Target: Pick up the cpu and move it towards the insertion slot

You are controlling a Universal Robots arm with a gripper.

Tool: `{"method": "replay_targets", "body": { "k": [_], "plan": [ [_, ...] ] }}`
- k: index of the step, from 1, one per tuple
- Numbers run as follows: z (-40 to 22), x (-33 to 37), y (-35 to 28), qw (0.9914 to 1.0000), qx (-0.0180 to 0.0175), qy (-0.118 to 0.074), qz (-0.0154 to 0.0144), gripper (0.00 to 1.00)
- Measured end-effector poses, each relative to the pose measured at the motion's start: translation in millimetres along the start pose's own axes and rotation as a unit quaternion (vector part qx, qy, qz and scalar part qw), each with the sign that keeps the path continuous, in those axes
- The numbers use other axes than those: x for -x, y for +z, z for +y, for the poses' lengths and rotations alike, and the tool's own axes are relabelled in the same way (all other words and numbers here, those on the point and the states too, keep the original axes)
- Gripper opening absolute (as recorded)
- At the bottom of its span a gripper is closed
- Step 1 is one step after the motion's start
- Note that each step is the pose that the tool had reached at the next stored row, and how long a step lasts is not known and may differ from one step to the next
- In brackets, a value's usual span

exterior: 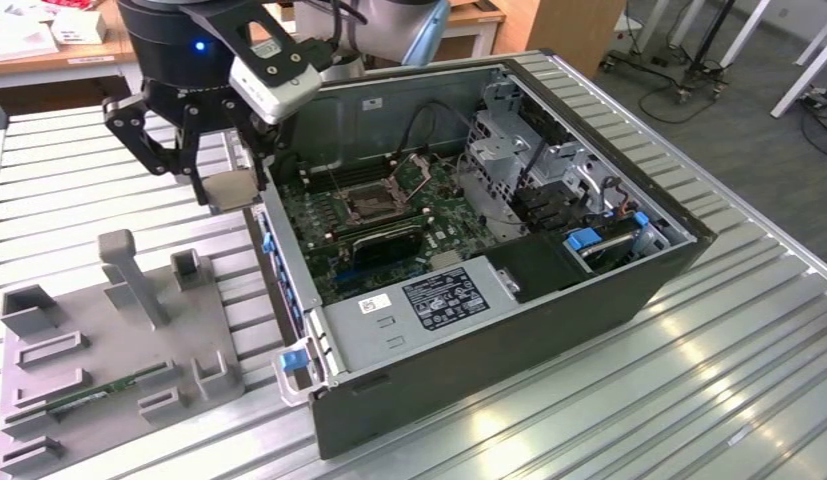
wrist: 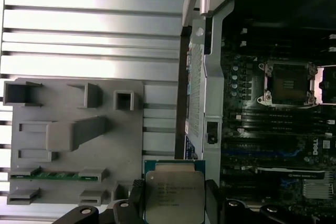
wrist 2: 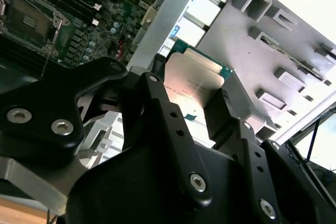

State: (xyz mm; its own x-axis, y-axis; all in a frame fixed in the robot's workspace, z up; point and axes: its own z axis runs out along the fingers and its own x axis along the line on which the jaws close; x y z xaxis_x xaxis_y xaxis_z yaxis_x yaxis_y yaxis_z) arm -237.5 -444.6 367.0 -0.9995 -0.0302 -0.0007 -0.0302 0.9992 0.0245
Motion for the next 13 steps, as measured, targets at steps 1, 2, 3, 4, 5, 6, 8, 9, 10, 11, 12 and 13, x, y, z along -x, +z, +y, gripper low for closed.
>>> {"method": "replay_targets", "body": {
  "k": [1,2,3,4,5,6,8,9,10,11,12,13],
  "plan": [
    [-0.1,2.1,0.0,1.0,0.0,0.0,0.0,0.55],
    [-0.1,4.2,0.0,1.0,0.0,0.0,0.0,0.55],
    [-0.2,6.3,0.0,1.0,0.0,0.0,0.0,0.55],
    [-0.3,8.4,0.0,1.0,0.0,0.0,0.0,0.55],
    [-0.3,10.5,0.0,1.0,0.0,0.0,0.0,0.55],
    [-0.4,12.7,0.0,1.0,0.0,0.0,0.0,0.55],
    [-0.5,16.9,0.0,1.0,0.0,0.0,0.0,0.55],
    [-0.6,18.9,0.0,1.0,-0.0001,0.0,0.0,0.55],
    [-0.7,21.0,0.0,1.0,0.0,0.0,0.0,0.55],
    [-0.7,23.0,0.0,1.0,0.0,0.0,0.0,0.55],
    [-0.8,25.3,0.0,1.0,0.0,0.0,0.0,0.55],
    [-0.8,27.3,0.0,1.0,0.0,0.0,0.0,0.55]
  ]
}}
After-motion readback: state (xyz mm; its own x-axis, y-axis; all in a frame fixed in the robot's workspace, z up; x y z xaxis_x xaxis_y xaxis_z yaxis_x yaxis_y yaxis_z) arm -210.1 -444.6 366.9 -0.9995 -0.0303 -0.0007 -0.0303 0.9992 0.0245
